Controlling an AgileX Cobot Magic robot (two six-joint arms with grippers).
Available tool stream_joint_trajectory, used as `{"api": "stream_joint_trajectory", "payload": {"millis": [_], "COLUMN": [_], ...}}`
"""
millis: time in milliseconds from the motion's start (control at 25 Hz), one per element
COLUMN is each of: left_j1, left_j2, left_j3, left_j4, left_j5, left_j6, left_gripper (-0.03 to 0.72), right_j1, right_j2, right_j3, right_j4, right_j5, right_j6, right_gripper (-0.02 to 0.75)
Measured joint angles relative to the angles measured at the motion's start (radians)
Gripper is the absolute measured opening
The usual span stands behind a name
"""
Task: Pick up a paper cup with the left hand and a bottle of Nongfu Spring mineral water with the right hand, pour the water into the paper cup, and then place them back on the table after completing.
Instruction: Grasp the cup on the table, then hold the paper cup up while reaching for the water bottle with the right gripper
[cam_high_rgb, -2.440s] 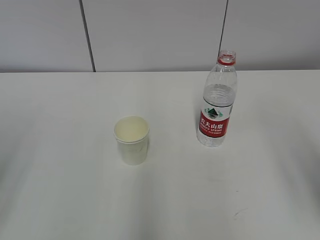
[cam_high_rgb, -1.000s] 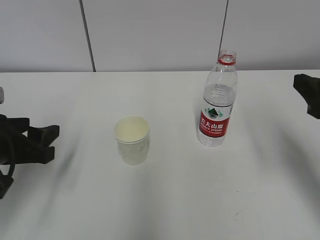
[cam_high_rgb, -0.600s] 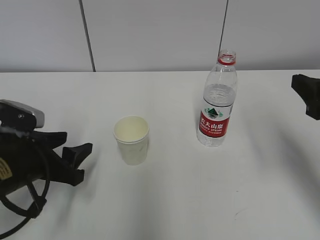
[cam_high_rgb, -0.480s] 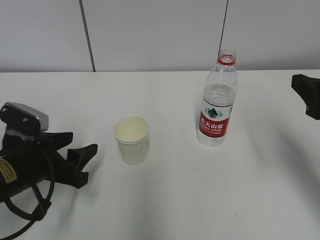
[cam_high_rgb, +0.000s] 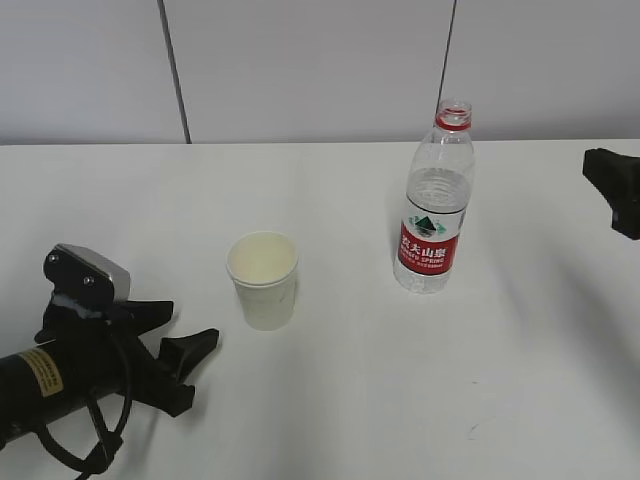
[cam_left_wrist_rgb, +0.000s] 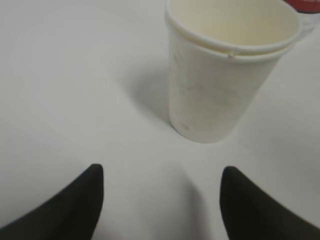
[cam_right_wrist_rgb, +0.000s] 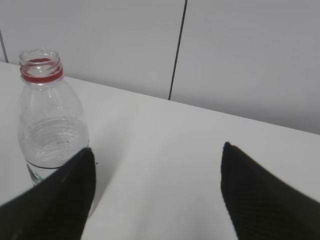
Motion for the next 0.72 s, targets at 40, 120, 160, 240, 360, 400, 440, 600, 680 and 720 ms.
{"api": "stream_joint_trajectory", "payload": {"millis": [40,120,160,240,360,400,440,600,680,720], "left_j1": [0.0,0.0,0.0,0.0,0.0,0.0,0.0,0.0,0.0,-0.001], "left_j2": [0.0,0.0,0.0,0.0,0.0,0.0,0.001,0.019,0.035,0.045], "left_j3": [-0.002,-0.012,-0.021,-0.037,-0.067,-0.077,-0.088,-0.125,-0.144,-0.155], "left_j4": [0.007,0.016,0.02,0.028,0.05,0.065,0.076,0.114,0.14,0.151], "left_j5": [-0.001,-0.002,-0.003,-0.003,-0.003,-0.003,-0.003,-0.003,-0.003,-0.003], "left_j6": [0.0,0.0,0.0,0.002,0.002,0.002,0.002,0.002,-0.006,-0.012], "left_gripper": [0.458,0.475,0.484,0.505,0.547,0.557,0.563,0.571,0.573,0.573], "right_j1": [0.0,0.0,0.0,0.0,0.0,0.0,0.0,0.0,0.0,0.0], "right_j2": [0.0,0.0,0.0,0.0,0.0,0.0,0.0,0.0,0.0,0.0], "right_j3": [0.0,0.0,0.0,0.0,0.0,0.0,0.0,0.0,0.0,0.0], "right_j4": [0.0,0.0,0.0,0.0,0.0,0.0,0.0,0.0,0.0,0.0], "right_j5": [0.0,0.0,0.0,0.0,0.0,0.0,0.0,0.0,0.0,0.0], "right_j6": [0.0,0.0,0.0,0.0,0.0,0.0,0.0,0.001,0.001,0.001], "right_gripper": [0.578,0.578,0.578,0.578,0.578,0.578,0.578,0.578,0.578,0.578]}}
